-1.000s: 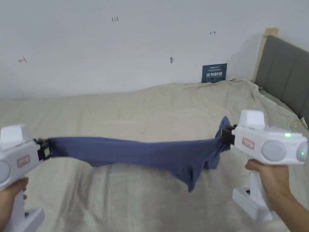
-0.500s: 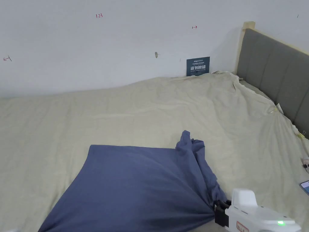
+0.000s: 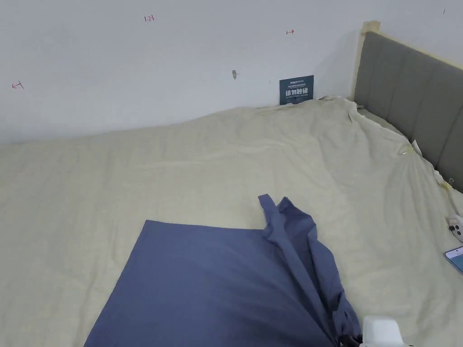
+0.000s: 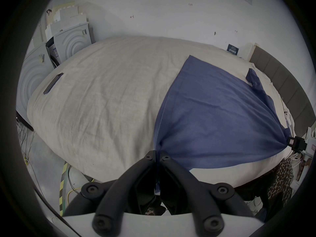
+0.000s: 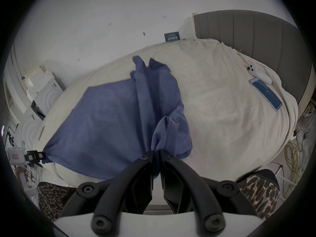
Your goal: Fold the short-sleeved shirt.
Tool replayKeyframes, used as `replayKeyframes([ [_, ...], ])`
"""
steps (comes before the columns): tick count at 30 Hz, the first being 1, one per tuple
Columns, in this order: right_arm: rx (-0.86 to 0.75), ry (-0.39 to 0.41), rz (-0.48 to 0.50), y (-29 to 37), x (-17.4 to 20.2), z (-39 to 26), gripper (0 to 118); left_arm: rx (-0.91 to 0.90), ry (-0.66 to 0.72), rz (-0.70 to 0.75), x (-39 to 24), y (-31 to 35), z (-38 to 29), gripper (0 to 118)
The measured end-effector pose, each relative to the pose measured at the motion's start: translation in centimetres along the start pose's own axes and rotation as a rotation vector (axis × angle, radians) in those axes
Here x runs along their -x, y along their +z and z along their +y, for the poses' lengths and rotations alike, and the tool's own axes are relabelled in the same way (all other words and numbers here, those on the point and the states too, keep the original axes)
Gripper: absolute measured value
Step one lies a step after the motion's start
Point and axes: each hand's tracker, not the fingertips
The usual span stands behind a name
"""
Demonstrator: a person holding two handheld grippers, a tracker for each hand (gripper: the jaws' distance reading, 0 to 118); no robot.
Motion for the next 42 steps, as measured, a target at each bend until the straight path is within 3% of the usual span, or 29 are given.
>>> replayKeyframes([
  [4,0.049,0.032,-0.032,-1.8,0.3,-0.4,8,0.032,-0.004,0.006,-1.5,-1.5,0.3,0],
  [6,0.069,0.059,-0.05,-1.9,0.5,-0.4,24,0.082,-0.013,0.016,-2.2,-2.2,0.4,11],
  [7,0.071,0.064,-0.057,-1.8,0.6,-0.4,39,0.103,-0.015,0.024,-2.5,-2.5,0.6,19],
  [8,0.074,0.064,-0.062,-1.6,0.6,-0.3,65,0.104,-0.007,0.025,-2.7,-2.6,0.7,37],
  [9,0.085,0.066,-0.073,-1.5,0.6,-0.1,82,0.104,-0.006,0.018,-2.9,-2.7,0.8,56],
  [10,0.087,0.065,-0.075,-1.2,0.7,0.1,94,0.103,0.0,0.015,-3.1,-2.6,0.9,76],
  [11,0.081,0.067,-0.075,-0.8,0.7,0.4,99,0.101,0.008,0.018,-3.3,-2.5,1.1,95],
  [13,0.017,0.079,-0.06,0.6,0.9,1.4,99,0.076,0.0,0.009,-4.0,-1.6,1.8,107],
  [18,-0.162,0.102,-0.016,5.1,2.2,6.0,99,-0.08,-0.013,-0.054,-6.0,2.4,5.4,107],
  [22,-0.311,0.14,-0.042,8.3,3.6,9.4,100,-0.238,-0.018,-0.135,-8.1,5.5,8.9,107],
  [28,-0.469,0.17,-0.092,11.8,4.5,12.1,93,-0.44,-0.041,-0.208,-11.1,9.1,13.3,106],
  [30,-0.52,0.178,-0.104,12.7,4.7,12.4,60,-0.48,-0.078,-0.2,-12.1,9.5,14.2,89],
  [31,-0.527,0.179,-0.107,12.9,4.7,12.6,35,-0.488,-0.106,-0.218,-12.6,9.7,14.6,74],
  [32,-0.533,0.18,-0.103,13.1,4.7,12.8,2,-0.501,-0.129,-0.235,-13.1,9.8,14.9,42],
  [34,-0.559,0.167,-0.085,13.3,4.4,13.0,0,-0.506,-0.142,-0.294,-13.7,9.5,15.7,4],
  [35,-0.565,0.161,-0.073,13.3,4.3,13.1,0,-0.502,-0.124,-0.32,-13.9,9.3,16.0,0],
  [42,-0.565,0.158,-0.076,12.6,4.1,14.4,0,-0.457,-0.116,-0.307,-14.9,5.7,19.4,0],
])
